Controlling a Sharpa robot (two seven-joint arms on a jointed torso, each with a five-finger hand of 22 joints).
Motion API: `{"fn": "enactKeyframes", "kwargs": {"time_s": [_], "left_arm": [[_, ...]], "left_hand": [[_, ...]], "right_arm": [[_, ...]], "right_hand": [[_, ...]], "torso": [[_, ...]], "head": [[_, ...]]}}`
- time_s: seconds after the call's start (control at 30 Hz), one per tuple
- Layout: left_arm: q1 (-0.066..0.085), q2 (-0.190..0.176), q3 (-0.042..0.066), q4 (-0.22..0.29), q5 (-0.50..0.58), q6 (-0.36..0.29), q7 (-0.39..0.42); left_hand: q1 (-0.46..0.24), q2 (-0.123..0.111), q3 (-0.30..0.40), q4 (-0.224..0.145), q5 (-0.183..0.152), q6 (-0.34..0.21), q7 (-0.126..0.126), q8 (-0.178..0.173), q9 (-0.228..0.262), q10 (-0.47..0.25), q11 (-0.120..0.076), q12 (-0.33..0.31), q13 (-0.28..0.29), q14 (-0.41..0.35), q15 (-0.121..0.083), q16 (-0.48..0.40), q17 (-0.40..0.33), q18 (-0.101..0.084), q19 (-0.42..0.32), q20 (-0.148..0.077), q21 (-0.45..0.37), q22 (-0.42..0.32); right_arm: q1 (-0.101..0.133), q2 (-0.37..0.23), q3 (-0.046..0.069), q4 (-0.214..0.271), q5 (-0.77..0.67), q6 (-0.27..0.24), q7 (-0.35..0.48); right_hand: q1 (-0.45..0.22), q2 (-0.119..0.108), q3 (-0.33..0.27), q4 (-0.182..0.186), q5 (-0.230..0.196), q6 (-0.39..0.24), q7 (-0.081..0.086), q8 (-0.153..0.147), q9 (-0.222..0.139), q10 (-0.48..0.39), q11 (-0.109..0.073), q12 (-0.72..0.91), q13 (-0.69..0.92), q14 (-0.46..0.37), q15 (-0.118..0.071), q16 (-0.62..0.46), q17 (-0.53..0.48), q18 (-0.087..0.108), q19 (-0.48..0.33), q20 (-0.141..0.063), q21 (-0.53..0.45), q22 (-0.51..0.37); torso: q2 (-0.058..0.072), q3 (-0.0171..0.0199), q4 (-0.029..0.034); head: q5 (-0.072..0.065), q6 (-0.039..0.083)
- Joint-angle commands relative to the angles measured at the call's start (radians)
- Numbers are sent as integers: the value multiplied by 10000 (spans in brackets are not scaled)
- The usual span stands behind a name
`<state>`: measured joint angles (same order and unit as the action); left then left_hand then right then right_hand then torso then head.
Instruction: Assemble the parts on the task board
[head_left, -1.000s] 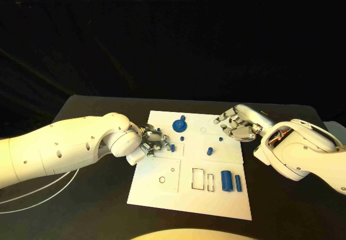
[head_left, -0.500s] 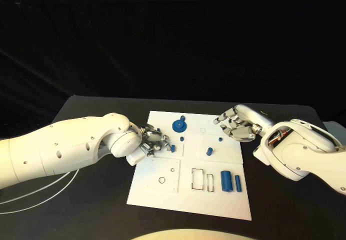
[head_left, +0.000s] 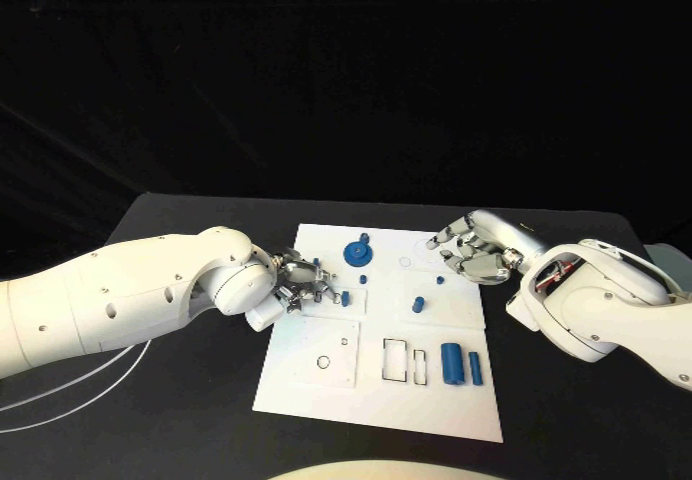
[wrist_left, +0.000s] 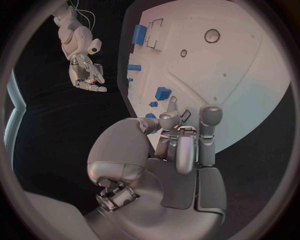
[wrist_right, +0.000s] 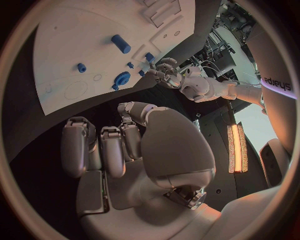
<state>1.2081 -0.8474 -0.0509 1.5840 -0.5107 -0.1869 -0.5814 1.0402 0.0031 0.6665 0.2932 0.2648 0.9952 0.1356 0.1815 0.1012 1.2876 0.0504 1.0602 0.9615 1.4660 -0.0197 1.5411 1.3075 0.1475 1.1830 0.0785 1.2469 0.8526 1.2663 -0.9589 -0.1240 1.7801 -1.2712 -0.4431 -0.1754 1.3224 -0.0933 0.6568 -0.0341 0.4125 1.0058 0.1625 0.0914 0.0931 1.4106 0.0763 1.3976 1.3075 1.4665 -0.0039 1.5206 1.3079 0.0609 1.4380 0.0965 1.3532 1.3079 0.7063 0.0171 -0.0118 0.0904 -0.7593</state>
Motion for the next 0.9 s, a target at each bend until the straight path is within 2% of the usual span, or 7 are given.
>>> {"fn": "enactKeyframes", "kwargs": {"time_s": [0.03,0.1,0.2,0.37,0.5,0.67,0.9], "left_arm": [[4,-41,16,57,-238,169,105],[20,-95,44,102,-313,329,180],[69,-156,92,162,-485,663,259],[336,-262,172,295,-1230,1830,138],[658,-279,212,322,-2264,2708,-195],[1122,6,246,162,-3486,3527,-790],[1407,762,253,-324,-4539,4281,-1306]], "left_hand": [[-2,-348,-187,-52,-83,94,-9,53,1,-19,4,-3,8,914,40,33,2163,-111,40,31,57,9],[105,-936,-573,-220,-122,204,-37,127,12,0,-26,13,18,918,21,42,2176,-111,43,20,69,18],[328,-1487,-1171,-398,-133,311,-83,222,26,15,-67,1,-1,919,-20,45,2179,-110,39,-8,73,11],[390,-2005,-2328,-307,-150,483,-210,452,116,-58,-168,-187,-208,884,-105,-20,2065,-96,0,-82,30,-74],[291,-1990,-3382,-41,-143,494,-287,655,226,-80,-225,-246,-274,860,-162,-70,1980,-87,-30,-137,-30,-159],[360,-1695,-4413,-27,-113,592,-406,1061,510,-113,-323,-271,-297,839,-240,-116,1905,-73,-71,-204,-106,-265],[635,-1391,-4935,-19,-93,480,-448,1401,805,-180,-360,-315,-342,827,-277,-141,1866,-68,-103,-240,-156,-333]], "right_arm": [[-2,14,1,-22,-118,19,8],[-2,15,1,-43,-118,12,13],[-3,11,1,-68,-118,6,18],[-3,-1,1,-140,-118,-8,28],[-4,-7,1,-196,-118,-18,27],[-4,-13,0,-241,-118,-29,23],[-4,-9,0,-292,-117,-80,36]], "right_hand": [[-80,-20,56,-27,-2,83,-1,-30,-8,-20,-46,12,559,813,-12,10,1690,-47,10,20,14,1259],[-80,-20,56,-27,-2,83,-1,-30,-8,-20,-46,12,559,813,-12,10,1690,-47,10,20,14,1259],[-80,-20,56,-27,-2,83,-1,-30,-8,-20,-46,12,559,813,-12,10,1690,-47,10,20,14,1259],[-80,-20,56,-27,-2,83,-1,-30,-8,-20,-46,12,559,813,-12,10,1690,-47,10,20,14,1259],[-80,-20,56,-27,-2,83,-1,-30,-8,-20,-46,12,559,813,-12,10,1690,-47,10,20,14,1259],[-90,-28,64,-48,-3,84,-3,-33,-9,-26,-47,5,551,812,-14,7,1684,-46,9,18,11,1260],[-101,-42,70,-69,3,80,-1,-40,-12,-45,-47,-15,529,806,-16,-5,1661,-38,-11,17,-21,1242]], "torso": [[-4,1,0],[-5,3,1],[-5,10,-2],[-15,12,-8],[-15,18,-10],[-40,29,-15],[-24,36,-38]], "head": [[5,27],[8,39],[12,65],[12,113],[11,143],[45,141],[74,125]]}}
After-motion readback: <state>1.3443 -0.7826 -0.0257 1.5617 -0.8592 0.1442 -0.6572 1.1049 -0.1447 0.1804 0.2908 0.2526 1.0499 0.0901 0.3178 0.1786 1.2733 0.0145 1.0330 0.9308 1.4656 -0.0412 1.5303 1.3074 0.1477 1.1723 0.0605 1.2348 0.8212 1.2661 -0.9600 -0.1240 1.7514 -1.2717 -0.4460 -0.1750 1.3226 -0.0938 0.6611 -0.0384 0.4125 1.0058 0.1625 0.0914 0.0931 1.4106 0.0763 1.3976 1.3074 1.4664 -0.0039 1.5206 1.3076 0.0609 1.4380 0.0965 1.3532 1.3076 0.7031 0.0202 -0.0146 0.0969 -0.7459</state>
